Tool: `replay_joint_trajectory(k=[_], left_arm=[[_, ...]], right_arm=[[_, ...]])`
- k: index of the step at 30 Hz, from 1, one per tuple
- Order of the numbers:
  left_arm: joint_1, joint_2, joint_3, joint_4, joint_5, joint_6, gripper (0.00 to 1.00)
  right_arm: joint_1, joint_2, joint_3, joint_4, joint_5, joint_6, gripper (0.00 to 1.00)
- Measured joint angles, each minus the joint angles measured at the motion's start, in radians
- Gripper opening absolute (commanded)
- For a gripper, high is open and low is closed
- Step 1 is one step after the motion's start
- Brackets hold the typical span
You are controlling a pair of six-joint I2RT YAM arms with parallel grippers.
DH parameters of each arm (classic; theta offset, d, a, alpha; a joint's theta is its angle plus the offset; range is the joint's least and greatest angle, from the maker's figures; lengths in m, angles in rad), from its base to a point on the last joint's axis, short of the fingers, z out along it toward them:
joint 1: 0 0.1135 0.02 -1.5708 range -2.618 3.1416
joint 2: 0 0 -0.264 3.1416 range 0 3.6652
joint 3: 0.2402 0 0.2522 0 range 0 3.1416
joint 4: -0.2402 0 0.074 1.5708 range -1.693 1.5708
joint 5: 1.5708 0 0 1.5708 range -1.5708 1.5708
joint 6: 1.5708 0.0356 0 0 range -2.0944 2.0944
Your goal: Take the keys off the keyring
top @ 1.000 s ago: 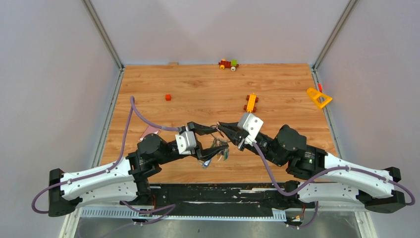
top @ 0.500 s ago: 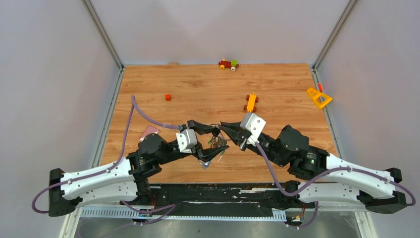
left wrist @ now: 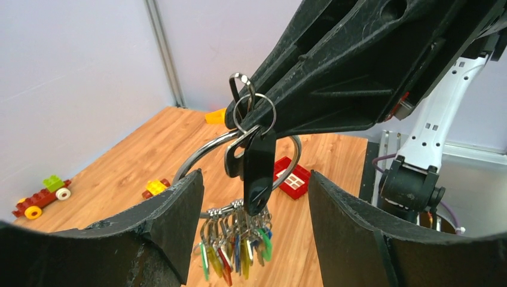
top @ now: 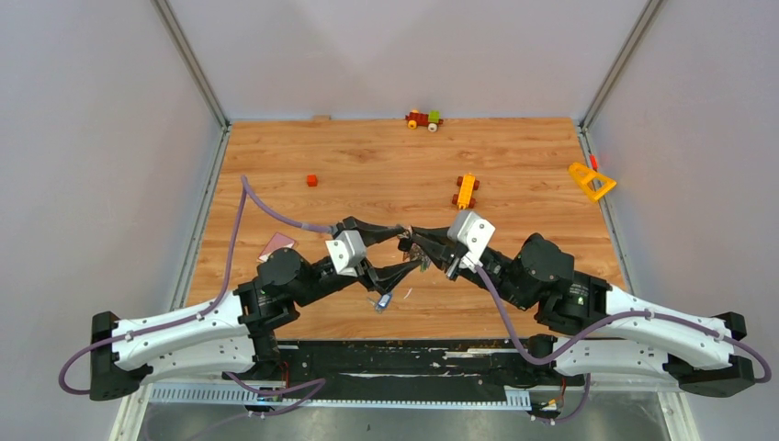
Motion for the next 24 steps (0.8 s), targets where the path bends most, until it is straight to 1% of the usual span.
replay_joint_trajectory(k=[5,7,9,13,15,18,21,24], left_arm=[[0.000,0.013,0.000,0.002,0.010,-0.004,0.71],[0.000,0.020,0.000,0.008,0.021,-0.007,0.69],[0.000,0.024,0.000,0.013,0.034,-0.009,0.65],[0.000,0.026,0.000,0.028,0.047,-0.012,0.54],[0.000,0.026,0.000,0.038,0.047,-0.015,0.44],[0.000,0.026,0.000,0.048,0.048,-0.021,0.20],[0.000,0.025,0.000,0.052,0.051,-0.021,0.01],[0.000,0.024,0.000,0.050,0.054,-0.024,0.00]], right_arm=[[0.000,0.002,-0.016,0.008,0.003,0.000,0.00],[0.000,0.005,-0.016,0.011,0.003,0.000,0.00],[0.000,0.006,-0.016,0.011,0.003,0.000,0.00],[0.000,0.006,-0.016,0.016,0.000,0.000,0.00],[0.000,0.006,-0.016,0.015,-0.001,0.001,0.00],[0.000,0.005,-0.021,0.016,-0.001,0.001,0.00],[0.000,0.003,-0.032,0.016,0.003,0.001,0.00],[0.000,-0.004,-0.038,0.016,0.016,0.001,0.00]])
